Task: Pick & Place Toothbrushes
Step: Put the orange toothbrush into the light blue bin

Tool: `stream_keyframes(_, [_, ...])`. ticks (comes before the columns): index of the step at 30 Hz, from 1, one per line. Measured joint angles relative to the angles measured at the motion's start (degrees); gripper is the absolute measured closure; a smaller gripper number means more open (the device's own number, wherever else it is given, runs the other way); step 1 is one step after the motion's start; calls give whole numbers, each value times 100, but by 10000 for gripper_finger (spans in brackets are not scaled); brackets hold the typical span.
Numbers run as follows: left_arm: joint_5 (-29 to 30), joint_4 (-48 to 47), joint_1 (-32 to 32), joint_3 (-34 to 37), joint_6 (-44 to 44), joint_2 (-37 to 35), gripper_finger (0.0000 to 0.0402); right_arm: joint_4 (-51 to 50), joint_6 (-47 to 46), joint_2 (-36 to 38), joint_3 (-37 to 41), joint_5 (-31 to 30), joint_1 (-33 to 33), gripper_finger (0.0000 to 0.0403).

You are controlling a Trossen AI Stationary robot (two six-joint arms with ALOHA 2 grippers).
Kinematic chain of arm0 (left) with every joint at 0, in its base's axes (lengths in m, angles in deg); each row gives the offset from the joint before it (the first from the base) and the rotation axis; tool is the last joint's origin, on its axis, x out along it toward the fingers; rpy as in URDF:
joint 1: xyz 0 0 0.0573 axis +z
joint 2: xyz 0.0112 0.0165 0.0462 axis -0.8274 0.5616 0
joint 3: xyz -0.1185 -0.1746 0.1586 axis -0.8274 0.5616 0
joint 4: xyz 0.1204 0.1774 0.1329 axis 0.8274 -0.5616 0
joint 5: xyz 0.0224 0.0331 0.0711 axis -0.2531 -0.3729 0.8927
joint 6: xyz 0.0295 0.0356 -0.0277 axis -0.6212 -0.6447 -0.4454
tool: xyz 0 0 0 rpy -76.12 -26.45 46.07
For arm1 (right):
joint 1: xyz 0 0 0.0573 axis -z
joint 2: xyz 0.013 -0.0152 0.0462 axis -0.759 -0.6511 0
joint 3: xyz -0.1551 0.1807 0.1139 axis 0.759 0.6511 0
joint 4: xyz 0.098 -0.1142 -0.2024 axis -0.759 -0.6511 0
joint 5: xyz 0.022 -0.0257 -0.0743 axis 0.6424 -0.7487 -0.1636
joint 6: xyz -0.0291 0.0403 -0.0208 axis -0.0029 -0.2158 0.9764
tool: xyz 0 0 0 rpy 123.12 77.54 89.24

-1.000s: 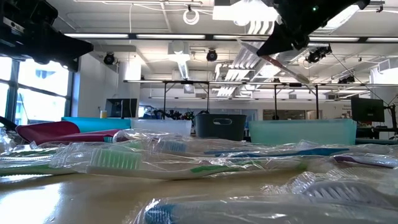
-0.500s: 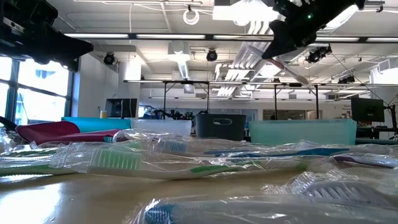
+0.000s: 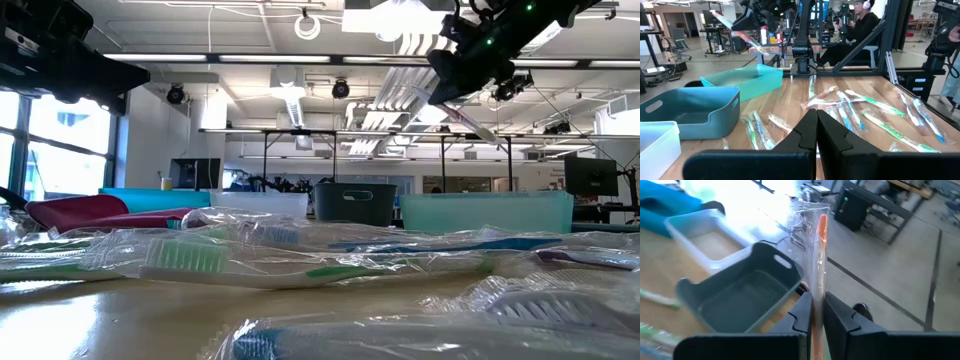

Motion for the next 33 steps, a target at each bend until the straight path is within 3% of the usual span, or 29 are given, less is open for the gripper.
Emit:
stream_keyframes(17, [1, 0, 1, -1, 0, -1, 402, -788, -990, -109, 0, 295, 1378, 380])
stream_keyframes(33, [-1, 0, 0, 0, 0, -1, 402, -768, -1084, -1299, 0, 473, 1943, 380])
